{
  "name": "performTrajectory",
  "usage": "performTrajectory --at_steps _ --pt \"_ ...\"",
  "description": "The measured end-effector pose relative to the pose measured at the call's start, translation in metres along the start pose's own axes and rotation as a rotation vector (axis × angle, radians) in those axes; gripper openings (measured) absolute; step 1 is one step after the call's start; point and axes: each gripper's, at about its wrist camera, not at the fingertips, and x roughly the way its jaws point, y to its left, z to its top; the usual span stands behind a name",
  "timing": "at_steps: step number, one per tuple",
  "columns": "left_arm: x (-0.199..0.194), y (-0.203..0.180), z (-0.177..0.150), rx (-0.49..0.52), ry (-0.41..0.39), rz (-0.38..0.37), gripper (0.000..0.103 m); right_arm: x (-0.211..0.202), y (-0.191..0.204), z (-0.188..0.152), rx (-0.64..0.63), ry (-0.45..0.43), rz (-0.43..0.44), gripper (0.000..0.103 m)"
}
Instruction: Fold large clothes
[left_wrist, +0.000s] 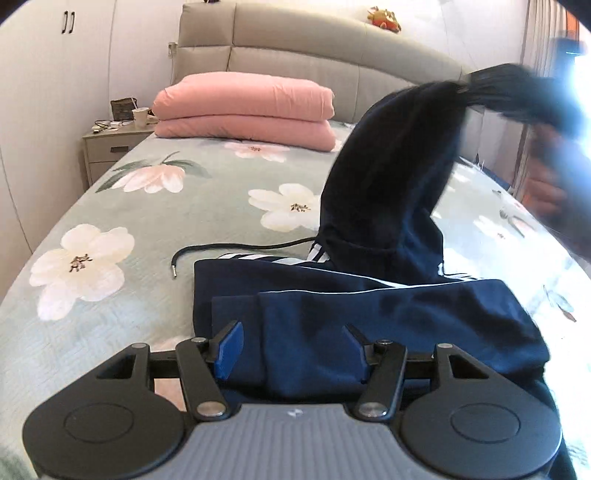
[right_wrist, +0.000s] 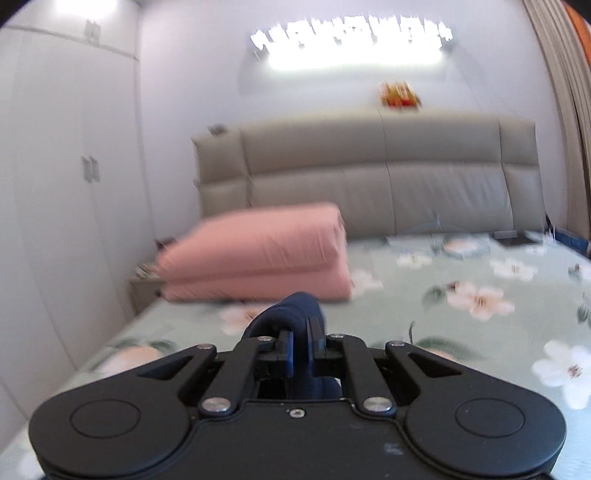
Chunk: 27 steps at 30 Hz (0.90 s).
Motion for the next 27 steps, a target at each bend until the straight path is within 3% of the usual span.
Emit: performTrajectory --at_steps 5,8,9,10,11,12,15,18,21,24,25,27 --pt "-0.039 -0.013 -0.004 0.012 -0.028 -0.007 0.060 -0.129 0.026 0.005 -0.123 0.009 0.114 0.009" --pt "-0.058 -0.020 -0.009 0.018 -0.031 -0.020 0.060 -0.186 0.042 -0.023 -0.242 0.118 0.159 0.011" --pt "-0.062 -0.022 -0.012 0.023 -0.026 -0.020 0.060 -0.200 0.046 -0.039 -0.285 0.183 0.181 0.027" --pt "-0.065 -0.023 -0.016 0.029 -0.019 -0.019 0.061 -0.214 0.050 -0.061 -0.338 0.262 0.201 0.065" --pt "-0.067 -0.023 -0.019 0.034 -0.007 -0.018 0.061 -0.224 0.052 -0.081 -0.377 0.322 0.200 0.083" --pt "-0.068 -0.024 -0.022 0.038 0.005 -0.016 0.062 -0.234 0.053 -0.099 -0.402 0.368 0.199 0.087" --pt "-0.069 -0.024 -0.031 0.050 0.043 -0.021 0.064 -0.249 0.047 -0.139 -0.396 0.512 0.171 0.084" --pt "-0.059 -0.019 -0.026 0.003 0.067 -0.051 0.080 -0.235 0.027 -0.149 -0.222 0.558 0.121 0.084" --pt "-0.038 -0.007 -0.010 -0.120 0.062 -0.106 0.093 -0.195 0.004 -0.152 0.038 0.573 0.082 0.084" --pt "-0.005 0.005 0.007 -0.290 0.093 -0.176 0.089 -0.142 -0.030 -0.158 0.367 0.603 0.041 0.083" --pt "0.005 0.004 0.011 -0.323 0.114 -0.201 0.084 -0.127 -0.040 -0.161 0.440 0.617 0.013 0.079" --pt "0.018 -0.007 0.017 -0.318 0.140 -0.262 0.082 -0.111 -0.054 -0.171 0.563 0.648 -0.044 0.078"
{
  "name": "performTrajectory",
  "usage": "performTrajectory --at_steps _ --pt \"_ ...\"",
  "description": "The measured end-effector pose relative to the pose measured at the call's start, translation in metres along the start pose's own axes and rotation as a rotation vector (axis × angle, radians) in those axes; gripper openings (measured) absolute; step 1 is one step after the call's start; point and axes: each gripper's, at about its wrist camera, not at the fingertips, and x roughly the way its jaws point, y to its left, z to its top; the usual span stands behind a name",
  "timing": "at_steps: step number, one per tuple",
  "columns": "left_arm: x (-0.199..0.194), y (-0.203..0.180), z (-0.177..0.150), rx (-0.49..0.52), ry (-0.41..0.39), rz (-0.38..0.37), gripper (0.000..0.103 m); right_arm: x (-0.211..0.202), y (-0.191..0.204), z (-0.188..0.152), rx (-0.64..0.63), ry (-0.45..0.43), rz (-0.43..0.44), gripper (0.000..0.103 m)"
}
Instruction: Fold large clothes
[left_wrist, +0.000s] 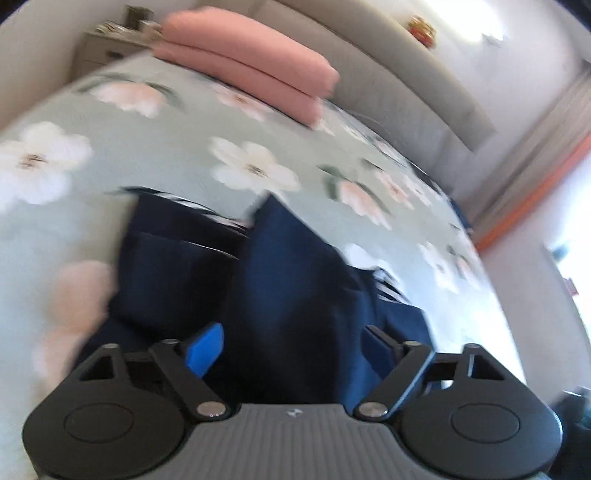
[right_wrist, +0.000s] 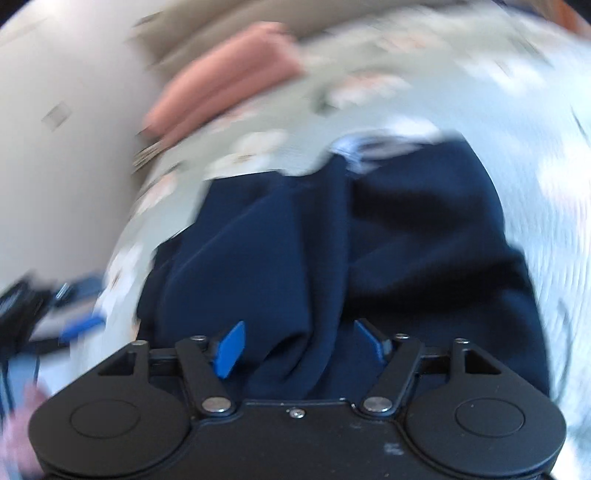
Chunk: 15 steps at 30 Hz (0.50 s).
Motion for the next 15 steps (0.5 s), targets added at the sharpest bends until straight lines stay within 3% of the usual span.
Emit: performTrajectory --at_steps 3,4,5,6,7,9,13,15 --pt "0.029 -0.031 -0.005 0.142 0.088 -0.002 0.091 0.004 -0.014 0.000 0.093 0.003 0.027 0.078" --pt "0.042 -0.038 -0.009 0.184 0.117 0.020 0.086 0.004 -0.016 -0.001 0.090 0.004 0.020 0.078" --pt "0.060 -0.044 -0.014 0.227 0.156 0.044 0.074 0.004 -0.017 -0.003 0.083 0.009 0.011 0.078" --pt "0.077 -0.047 -0.017 0.245 0.207 0.081 0.015 0.005 -0.018 -0.005 0.076 0.016 0.009 0.078" --pt "0.088 -0.049 -0.019 0.255 0.245 0.128 0.008 0.008 -0.018 -0.005 0.069 0.026 0.008 0.078" --pt "0.085 -0.053 -0.015 0.241 0.224 0.114 0.008 0.010 -0.020 -0.006 0.056 0.037 0.015 0.078" --pt "0.025 -0.062 0.011 0.114 0.077 -0.134 0.009 0.009 -0.025 -0.012 0.082 0.040 0.062 0.078" --pt "0.007 -0.063 0.021 0.081 0.040 -0.205 0.009 0.011 -0.027 -0.014 0.130 0.047 0.117 0.078"
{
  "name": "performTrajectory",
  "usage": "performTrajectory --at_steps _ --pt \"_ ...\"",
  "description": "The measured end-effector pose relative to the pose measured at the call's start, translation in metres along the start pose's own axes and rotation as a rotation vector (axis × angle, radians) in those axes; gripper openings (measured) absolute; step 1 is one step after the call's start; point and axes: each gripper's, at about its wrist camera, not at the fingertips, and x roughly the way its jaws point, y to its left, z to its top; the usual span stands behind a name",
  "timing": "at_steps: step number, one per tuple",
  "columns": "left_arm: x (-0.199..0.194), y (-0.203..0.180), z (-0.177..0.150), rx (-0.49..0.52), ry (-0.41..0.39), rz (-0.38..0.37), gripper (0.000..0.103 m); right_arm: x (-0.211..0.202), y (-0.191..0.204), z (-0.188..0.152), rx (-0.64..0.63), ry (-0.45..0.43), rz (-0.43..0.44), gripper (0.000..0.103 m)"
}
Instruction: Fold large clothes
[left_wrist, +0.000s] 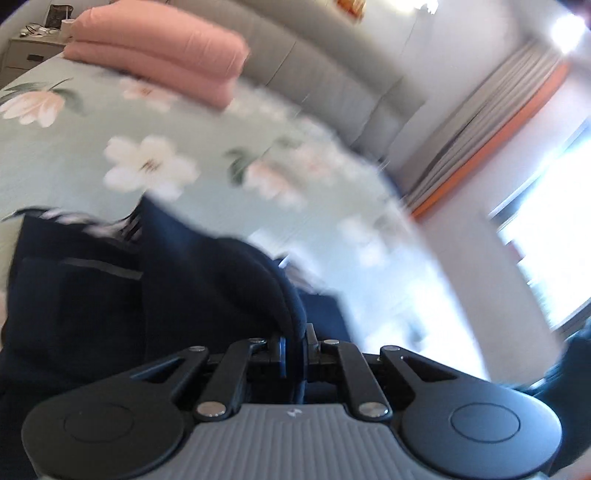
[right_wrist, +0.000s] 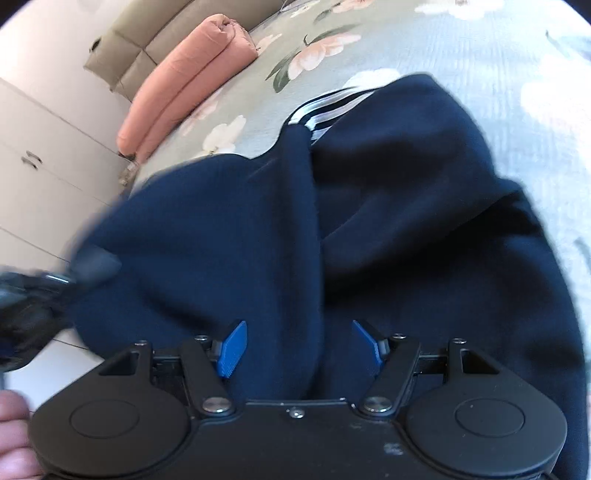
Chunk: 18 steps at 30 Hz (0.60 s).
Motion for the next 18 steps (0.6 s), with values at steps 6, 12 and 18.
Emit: performTrajectory --at_steps 6,12,18 --pt "-0.010 0.033 -0.005 -0.088 0.001 0.022 0.009 0.038 -0.007 -0.002 0.146 0.057 0.096 0.072" --pt "-0.009 0.060 -0.017 -0.112 0.045 0.081 0.010 0.022 -0.004 0.002 0.157 0.033 0.188 0.010" --pt "-0.032 0.036 -0.011 0.002 0.004 0.132 0.022 -0.049 0.010 0.020 0.071 -0.089 0.190 0.010"
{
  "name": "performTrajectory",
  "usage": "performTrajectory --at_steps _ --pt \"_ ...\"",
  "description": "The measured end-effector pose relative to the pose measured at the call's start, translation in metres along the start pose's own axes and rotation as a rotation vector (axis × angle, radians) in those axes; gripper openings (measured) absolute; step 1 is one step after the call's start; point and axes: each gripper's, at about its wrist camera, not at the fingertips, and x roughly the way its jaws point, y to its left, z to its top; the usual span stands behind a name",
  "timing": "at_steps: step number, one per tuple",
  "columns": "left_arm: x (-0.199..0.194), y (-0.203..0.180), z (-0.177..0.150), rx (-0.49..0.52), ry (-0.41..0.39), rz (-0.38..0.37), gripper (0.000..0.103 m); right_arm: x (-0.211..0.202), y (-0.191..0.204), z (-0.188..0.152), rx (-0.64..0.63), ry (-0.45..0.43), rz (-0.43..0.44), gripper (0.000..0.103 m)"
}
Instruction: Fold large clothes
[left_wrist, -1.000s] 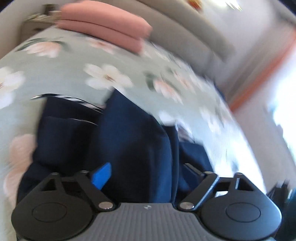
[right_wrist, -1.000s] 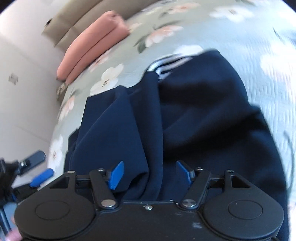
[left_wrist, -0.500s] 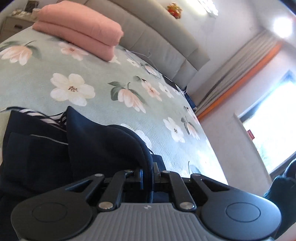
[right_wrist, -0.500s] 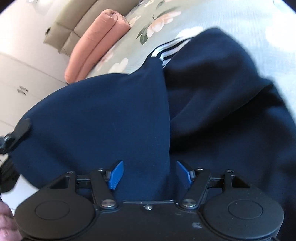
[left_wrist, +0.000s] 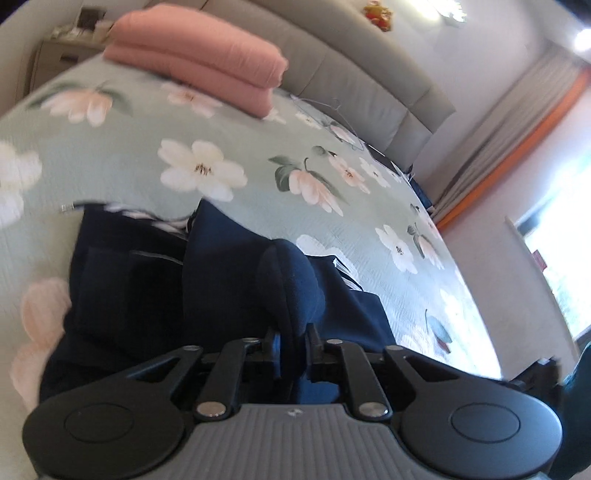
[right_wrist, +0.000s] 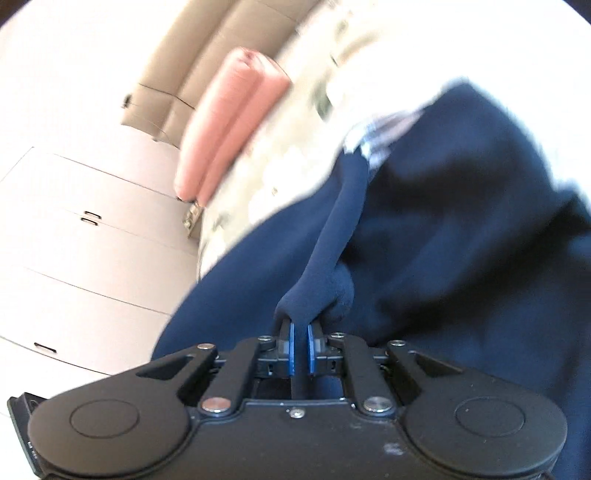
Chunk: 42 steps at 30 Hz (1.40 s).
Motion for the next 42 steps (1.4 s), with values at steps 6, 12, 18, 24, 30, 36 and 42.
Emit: performTrajectory --at_steps 6,12,18,24,30,36,42 --pt "0.026 0.036 -0.038 0.063 0.194 0.464 0.046 -0.009 -0.052 -0.008 -0.027 0.096 -0.481 0.060" --pt "0.001 0.034 -0.039 0.031 0.090 0.292 0.031 -0.014 -0.009 -0.008 -0.181 0.027 -0.281 0.058" --pt "0.070 0.021 -0.033 0.053 0.110 0.182 0.030 0.072 0.047 -0.032 -0.565 0.063 -0.318 0.028" --pt "0.079 0.061 -0.064 -0.032 0.174 0.240 0.004 0.084 0.000 -0.070 -0.610 0.157 -0.428 0.000" --pt "0.041 0.047 -0.071 -0.074 0.107 0.159 0.012 0.042 0.037 -0.088 -0.611 0.123 -0.418 0.025" --pt "0.049 0.042 -0.105 0.003 0.219 0.273 0.011 0.083 0.041 -0.121 -0.651 0.231 -0.458 0.028" --pt "-0.007 0.057 -0.142 -0.017 0.288 0.338 0.012 0.013 0.007 -0.130 -0.586 0.271 -0.462 0.028"
